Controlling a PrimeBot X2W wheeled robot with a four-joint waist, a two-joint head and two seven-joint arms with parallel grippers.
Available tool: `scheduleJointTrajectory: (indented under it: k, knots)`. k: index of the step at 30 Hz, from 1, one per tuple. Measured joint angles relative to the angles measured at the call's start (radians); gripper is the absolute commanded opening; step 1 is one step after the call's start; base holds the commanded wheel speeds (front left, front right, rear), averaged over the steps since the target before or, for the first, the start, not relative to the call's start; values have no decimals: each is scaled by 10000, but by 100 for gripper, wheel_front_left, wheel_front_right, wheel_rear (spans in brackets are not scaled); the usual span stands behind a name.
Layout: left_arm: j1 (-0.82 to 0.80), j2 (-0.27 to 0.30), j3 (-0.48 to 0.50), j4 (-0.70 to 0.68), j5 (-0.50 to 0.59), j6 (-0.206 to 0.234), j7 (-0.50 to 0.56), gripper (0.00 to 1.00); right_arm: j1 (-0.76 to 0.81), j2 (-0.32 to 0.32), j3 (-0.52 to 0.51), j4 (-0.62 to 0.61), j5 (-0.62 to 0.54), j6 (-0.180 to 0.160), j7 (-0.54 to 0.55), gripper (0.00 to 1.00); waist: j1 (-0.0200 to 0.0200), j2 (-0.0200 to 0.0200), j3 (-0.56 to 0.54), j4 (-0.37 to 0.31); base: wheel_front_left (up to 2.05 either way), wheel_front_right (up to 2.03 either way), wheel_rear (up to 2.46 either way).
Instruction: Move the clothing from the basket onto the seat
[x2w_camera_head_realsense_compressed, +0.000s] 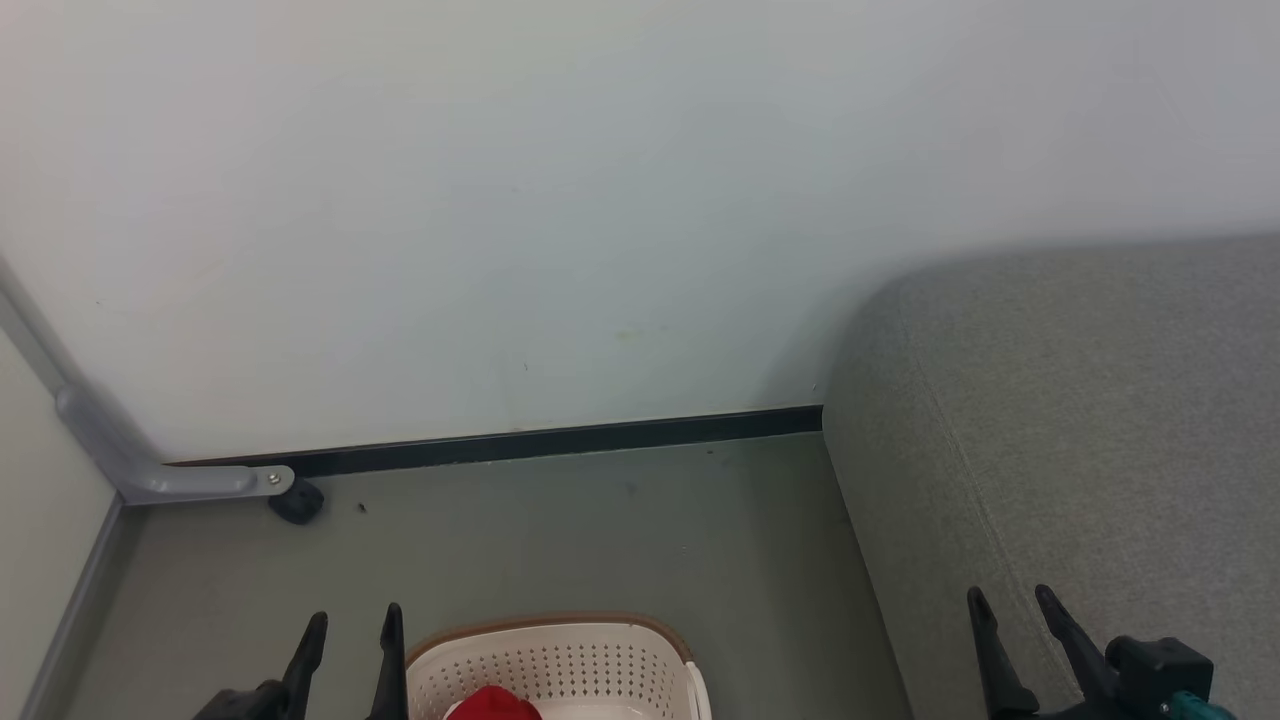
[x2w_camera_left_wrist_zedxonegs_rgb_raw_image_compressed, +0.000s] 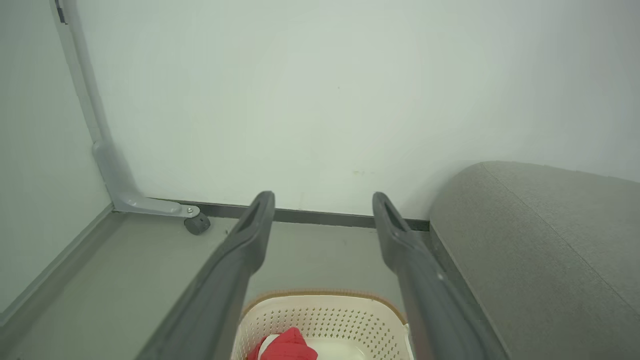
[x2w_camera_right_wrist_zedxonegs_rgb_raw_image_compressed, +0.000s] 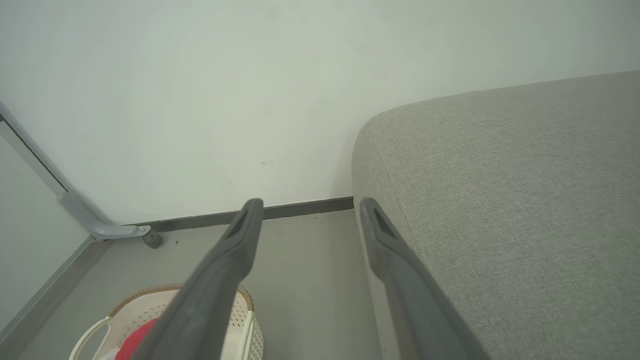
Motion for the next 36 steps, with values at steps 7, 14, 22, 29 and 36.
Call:
scheduleJointTrajectory:
  k: [7, 14, 22, 29, 36]
  knots:
    - [0, -33, -23, 178, 821, 144, -232, 100, -12, -88, 245, 21, -928, -209, -221, 100, 0, 0, -20, -1, 0, 0, 0]
    - [0, -104, 48, 278, 897, 144, -286, 100, -13, -107, 232, 17, -1051, -234, -293, 100, 0, 0, -25, -2, 0, 0, 0]
    - [0, -148, 119, 385, 897, 144, -286, 100, -13, -107, 161, -10, -1064, -268, -293, 100, 0, 0, -23, -9, 0, 0, 0]
    - [0, -182, 155, 472, 901, 142, -286, 100, -12, -105, 142, -40, -1101, -268, -293, 100, 0, 0, -1, -11, 0, 0, 0]
    - [0, -251, 184, 640, 903, 140, -286, 100, -12, -105, 58, -65, -1106, -267, -295, 100, 0, 0, 30, -10, 0, 0, 0]
